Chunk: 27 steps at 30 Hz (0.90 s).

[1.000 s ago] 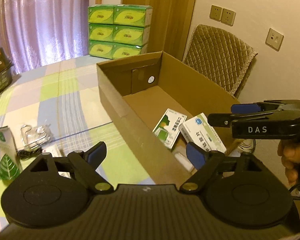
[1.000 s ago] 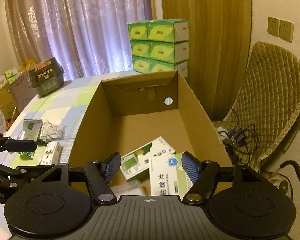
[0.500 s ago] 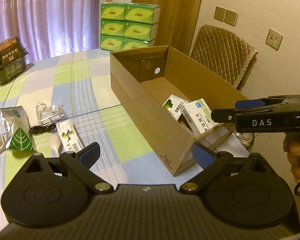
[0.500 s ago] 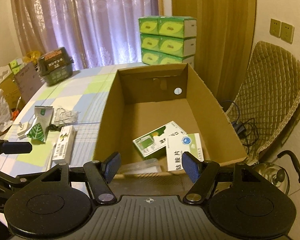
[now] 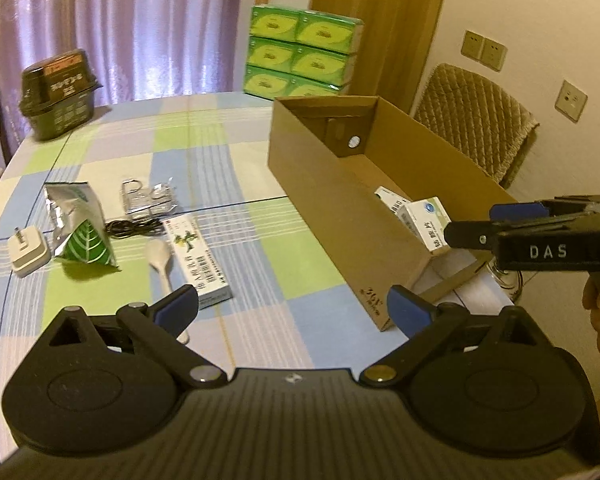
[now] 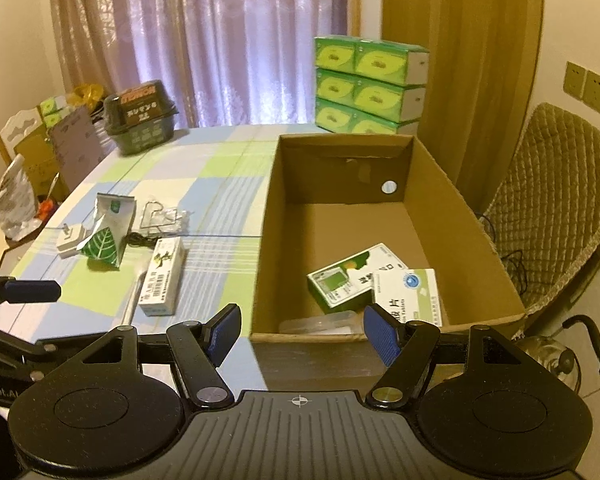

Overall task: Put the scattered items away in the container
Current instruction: 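Withdraw both tools from the cardboard box back over the table items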

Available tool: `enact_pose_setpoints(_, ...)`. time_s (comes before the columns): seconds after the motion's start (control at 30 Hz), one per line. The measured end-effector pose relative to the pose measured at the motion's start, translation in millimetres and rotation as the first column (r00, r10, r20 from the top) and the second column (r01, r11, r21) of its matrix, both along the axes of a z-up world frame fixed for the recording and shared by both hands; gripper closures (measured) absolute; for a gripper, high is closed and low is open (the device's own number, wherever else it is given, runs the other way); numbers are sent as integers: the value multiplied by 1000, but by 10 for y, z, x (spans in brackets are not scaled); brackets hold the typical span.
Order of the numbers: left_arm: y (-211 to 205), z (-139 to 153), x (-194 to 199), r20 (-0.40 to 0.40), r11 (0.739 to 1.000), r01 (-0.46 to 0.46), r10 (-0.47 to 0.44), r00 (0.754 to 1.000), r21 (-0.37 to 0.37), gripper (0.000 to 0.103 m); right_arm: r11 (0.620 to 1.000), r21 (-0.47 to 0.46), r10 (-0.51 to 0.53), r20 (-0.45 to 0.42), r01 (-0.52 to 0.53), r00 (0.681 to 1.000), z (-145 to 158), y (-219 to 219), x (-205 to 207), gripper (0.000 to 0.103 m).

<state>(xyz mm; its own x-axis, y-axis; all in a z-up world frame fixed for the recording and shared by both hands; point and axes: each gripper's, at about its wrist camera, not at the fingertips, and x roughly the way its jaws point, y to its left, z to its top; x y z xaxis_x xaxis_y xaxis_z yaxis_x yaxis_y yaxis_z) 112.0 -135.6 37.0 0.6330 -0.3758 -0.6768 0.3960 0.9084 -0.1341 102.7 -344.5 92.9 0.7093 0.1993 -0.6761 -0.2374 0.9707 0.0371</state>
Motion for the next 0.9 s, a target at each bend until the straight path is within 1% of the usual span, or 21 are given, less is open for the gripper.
enact_pose_setpoints(0.03, 33, 0, 1, -1, 1000, -7, 7, 1000, -4, 4, 1000, -4, 5, 0, -5, 1000, -4, 28, -3, 29)
enact_pose_setpoints(0.07, 63, -1, 1, -2, 1000, -14, 14, 1000, -6, 4, 1000, -8, 8, 0, -8, 1000, -5, 51, -7, 22)
enact_pose_setpoints(0.13, 111, -7, 2, -3, 1000, -23, 23, 1000, -7, 4, 1000, -16, 11, 11, -11, 1000, -2, 96, -22, 2)
enact_pose_setpoints(0.2, 162, -14, 1, -5, 999, -33, 33, 999, -11, 4, 999, -21, 27, 25, -26, 999, 13, 139, -47, 2)
enact_pose_setpoints(0.4, 294, -66, -11, -15, 998, -59, 59, 998, -7, 3, 998, -23, 52, 24, -52, 998, 22, 255, -51, 2)
enact_pose_setpoints(0.57, 472, -104, -6, -17, 995, -97, 97, 995, 3, 3, 997, -17, 81, 21, -81, 996, 14, 369, -54, 2)
enact_pose_setpoints(0.8, 762, -165, 35, -9, 987, -155, 156, 988, 41, 3, 990, 15, 141, 39, -141, 989, 30, 583, -74, 2)
enact_pose_setpoints(0.9, 889, -204, 49, -16, 982, -181, 182, 983, 44, 3, 986, 23, 166, 50, -168, 985, 45, 678, -89, 2)
